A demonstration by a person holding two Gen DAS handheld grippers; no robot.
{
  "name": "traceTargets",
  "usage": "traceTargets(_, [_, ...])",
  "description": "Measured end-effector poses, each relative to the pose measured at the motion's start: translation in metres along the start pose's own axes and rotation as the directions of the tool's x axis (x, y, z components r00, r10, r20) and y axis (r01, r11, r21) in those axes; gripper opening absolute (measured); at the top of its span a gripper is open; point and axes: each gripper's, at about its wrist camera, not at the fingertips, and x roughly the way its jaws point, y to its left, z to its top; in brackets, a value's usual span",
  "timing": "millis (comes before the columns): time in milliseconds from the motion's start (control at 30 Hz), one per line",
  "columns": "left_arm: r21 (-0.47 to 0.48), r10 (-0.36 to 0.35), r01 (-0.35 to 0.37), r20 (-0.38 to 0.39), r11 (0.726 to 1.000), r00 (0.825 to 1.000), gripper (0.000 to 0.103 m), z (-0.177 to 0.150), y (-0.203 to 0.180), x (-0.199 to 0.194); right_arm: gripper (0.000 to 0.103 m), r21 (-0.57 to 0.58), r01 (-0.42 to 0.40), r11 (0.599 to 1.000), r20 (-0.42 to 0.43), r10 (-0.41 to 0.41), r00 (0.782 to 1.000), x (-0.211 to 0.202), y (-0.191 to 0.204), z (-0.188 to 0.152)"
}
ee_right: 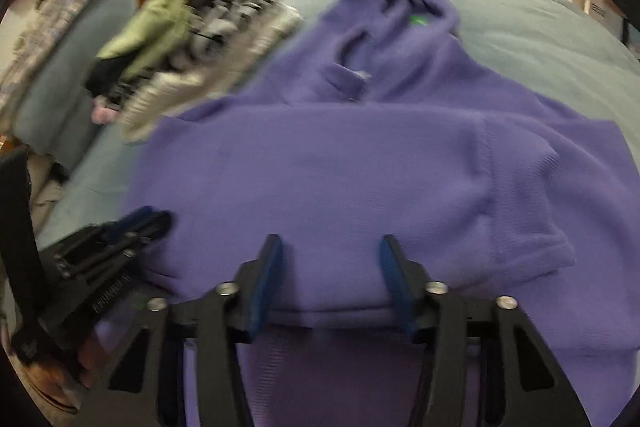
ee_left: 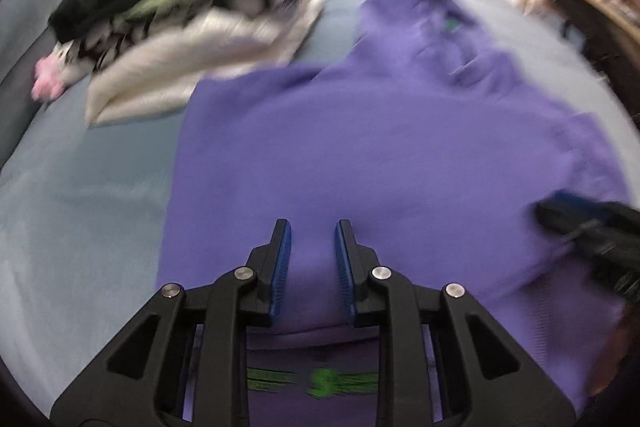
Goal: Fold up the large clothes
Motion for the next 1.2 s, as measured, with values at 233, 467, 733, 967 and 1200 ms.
traceTargets(233, [-0.072, -0.064, 0.064, 0.014, 0.995, 0.998, 0.018, -0.006, 0.034, 0.005, 0.022, 0.137, 0.071, 0.988, 0.051, -0.079, 0.996, -0.047, -0.08, -0.011])
traceTargets(467, [-0.036, -0.035, 0.036, 0.017, 0.999, 0.999, 0.019, -0.005, 0.028, -0.003, 0.023, 0.208, 0.059, 0.976, 0.044, -0.07, 0.997, -0.059, -0.107, -0.03])
traceTargets(733, [-0.026, -0.045, 0.046, 0.029, 0.999, 0.999, 0.023, -0.005, 0.027, -0.032, 0.035, 0.211, 0.021, 0.977, 0.094, -0.042, 0.995, -0.084, -0.088, -0.01])
traceTargets(967, [-0.017, -0.052, 0.054, 0.1, 0.998, 0.994, 0.042, -0.008, 0.024, -0.084, 0.037, 0.202, 0.009, 0.979, 0.13, -0.036, 0.991, -0.131, -0.072, -0.021])
traceTargets(1200, [0.011, -0.048, 0.047, 0.154, 0.999, 0.987, 0.052, -0.022, 0.013, -0.142, 0.041, 0.183, 0.02, 0.983, 0.171, -0.052, 0.984, -0.189, -0.057, -0.044])
